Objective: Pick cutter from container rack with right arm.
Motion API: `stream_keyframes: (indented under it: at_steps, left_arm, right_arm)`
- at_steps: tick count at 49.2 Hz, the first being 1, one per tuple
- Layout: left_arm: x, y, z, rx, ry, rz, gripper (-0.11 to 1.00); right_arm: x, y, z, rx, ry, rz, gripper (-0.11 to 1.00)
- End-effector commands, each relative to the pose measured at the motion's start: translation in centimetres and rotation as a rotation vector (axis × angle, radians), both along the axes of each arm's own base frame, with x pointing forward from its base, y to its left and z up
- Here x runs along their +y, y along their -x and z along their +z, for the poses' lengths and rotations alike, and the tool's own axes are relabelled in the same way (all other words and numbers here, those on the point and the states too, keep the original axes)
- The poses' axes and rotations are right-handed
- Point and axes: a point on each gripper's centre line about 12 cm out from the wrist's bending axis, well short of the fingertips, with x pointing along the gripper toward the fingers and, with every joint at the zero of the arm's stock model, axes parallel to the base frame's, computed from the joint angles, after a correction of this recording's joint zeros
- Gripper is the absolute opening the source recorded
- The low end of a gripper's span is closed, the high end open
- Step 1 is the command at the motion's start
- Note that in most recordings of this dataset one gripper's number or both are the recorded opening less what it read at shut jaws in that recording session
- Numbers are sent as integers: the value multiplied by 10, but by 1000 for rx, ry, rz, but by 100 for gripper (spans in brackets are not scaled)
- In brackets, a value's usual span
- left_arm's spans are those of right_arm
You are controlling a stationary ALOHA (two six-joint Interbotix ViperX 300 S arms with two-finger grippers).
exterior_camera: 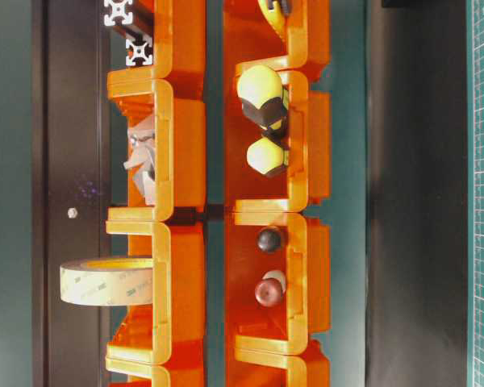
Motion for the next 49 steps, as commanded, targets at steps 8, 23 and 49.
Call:
stream_keyframes:
  at_steps: [8, 23, 49]
  left_arm:
    - [-11, -6, 49, 24, -28, -53, 0]
    - [-14, -7, 71, 62, -30, -65, 0]
    - [-15, -4, 73, 57, -30, -71, 0]
  right_arm:
    - [2, -8, 31, -6, -65, 4, -1]
    - [20, -17, 74, 222, -49, 78, -1]
    - [58, -65, 116, 731, 352, -30, -1]
